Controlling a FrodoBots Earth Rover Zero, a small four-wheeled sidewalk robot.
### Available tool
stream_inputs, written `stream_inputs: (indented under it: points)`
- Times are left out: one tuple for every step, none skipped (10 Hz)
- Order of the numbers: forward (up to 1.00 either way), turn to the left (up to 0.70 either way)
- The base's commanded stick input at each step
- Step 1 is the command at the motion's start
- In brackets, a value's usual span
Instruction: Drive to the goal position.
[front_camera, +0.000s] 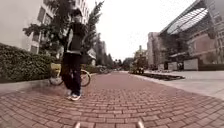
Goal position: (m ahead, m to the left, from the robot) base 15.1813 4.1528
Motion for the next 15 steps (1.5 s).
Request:
stream_inputs:
  points:
    - [0.70, 0.00]
    - [0.70, 0.00]
    - [0.70, 0.00]
    - [0.70, 0.00]
    - [0.70, 0.00]
    - [0.70, 0.00]
    - [0.70, 0.00]
    - [0.70, 0.00]
    - [0.70, 0.00]
    - [0.70, 0.00]
    - [0.70, 0.00]
    - [0.70, 0.00]
    - [0.70, 0.00]
    - [0.70, 0.00]
    - [0.70, 0.00]
